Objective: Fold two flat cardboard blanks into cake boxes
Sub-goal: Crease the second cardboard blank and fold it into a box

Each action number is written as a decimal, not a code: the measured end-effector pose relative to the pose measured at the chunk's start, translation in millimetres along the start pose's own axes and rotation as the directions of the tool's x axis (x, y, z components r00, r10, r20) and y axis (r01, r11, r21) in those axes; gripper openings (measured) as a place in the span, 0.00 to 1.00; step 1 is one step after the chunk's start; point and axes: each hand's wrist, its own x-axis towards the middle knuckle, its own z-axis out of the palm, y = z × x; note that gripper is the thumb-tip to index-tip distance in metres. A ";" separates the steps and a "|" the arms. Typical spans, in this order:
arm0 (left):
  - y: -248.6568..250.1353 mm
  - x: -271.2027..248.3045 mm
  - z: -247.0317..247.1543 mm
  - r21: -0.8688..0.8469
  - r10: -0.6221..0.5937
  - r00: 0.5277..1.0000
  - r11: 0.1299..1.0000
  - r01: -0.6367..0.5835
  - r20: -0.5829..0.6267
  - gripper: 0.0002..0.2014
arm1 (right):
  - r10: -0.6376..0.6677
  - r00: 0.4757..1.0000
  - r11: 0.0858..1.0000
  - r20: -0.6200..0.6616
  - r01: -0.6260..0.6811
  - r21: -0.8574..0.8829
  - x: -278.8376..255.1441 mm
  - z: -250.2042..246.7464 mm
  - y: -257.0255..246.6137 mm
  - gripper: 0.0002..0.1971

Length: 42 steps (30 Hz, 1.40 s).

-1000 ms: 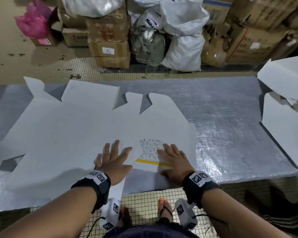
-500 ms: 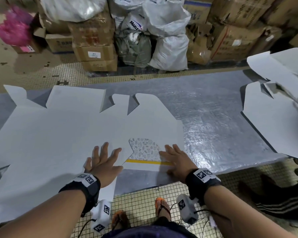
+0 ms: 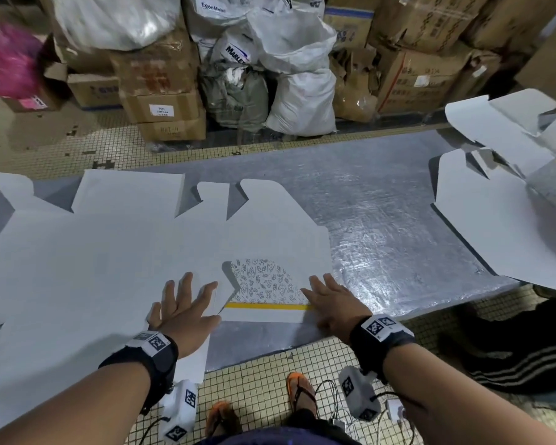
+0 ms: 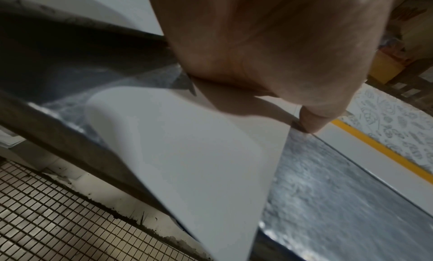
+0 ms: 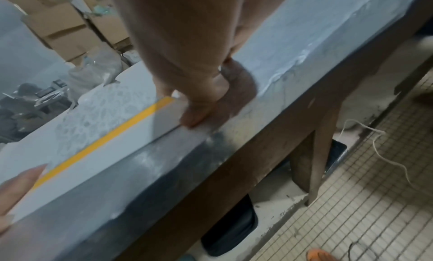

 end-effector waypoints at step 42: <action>85.4 94.4 -81.9 -0.032 0.200 0.945 0.976 -0.215 -0.257 0.27 | 0.239 0.949 0.954 -0.205 -0.191 0.230 71.4 -65.2 14.5 0.17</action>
